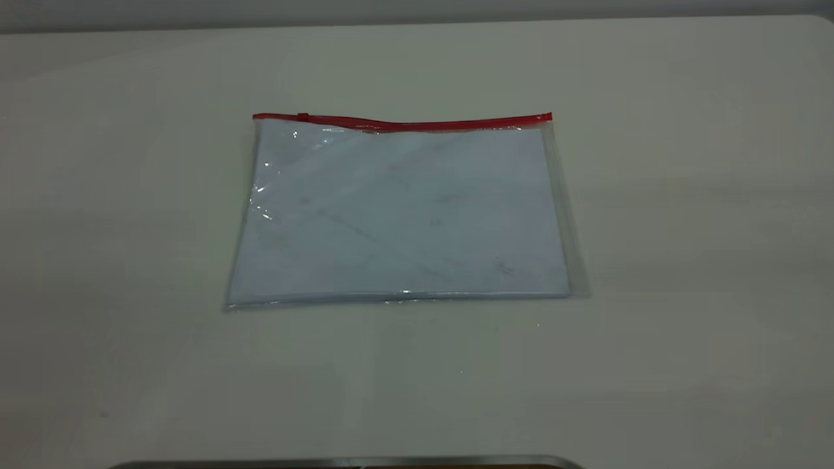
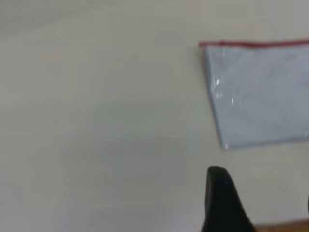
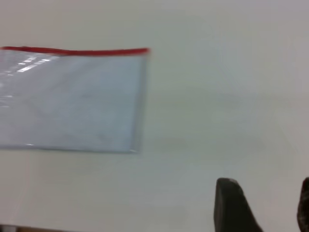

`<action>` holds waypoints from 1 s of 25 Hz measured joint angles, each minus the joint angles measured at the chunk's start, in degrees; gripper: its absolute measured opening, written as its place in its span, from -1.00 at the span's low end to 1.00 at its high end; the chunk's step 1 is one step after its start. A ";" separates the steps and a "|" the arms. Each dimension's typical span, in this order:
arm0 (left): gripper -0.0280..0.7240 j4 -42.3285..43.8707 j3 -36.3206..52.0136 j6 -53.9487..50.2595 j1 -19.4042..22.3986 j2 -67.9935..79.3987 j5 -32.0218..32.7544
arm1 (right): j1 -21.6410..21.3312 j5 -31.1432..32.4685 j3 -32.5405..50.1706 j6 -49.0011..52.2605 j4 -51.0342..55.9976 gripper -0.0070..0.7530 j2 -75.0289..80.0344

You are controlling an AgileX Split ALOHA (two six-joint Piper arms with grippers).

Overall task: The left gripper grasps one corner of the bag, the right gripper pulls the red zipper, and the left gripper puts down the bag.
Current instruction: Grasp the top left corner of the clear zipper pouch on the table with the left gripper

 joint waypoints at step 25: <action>0.41 -35.81 -27.06 39.80 0.00 95.48 -33.04 | 12.23 -23.19 -18.29 -73.24 64.93 0.35 77.75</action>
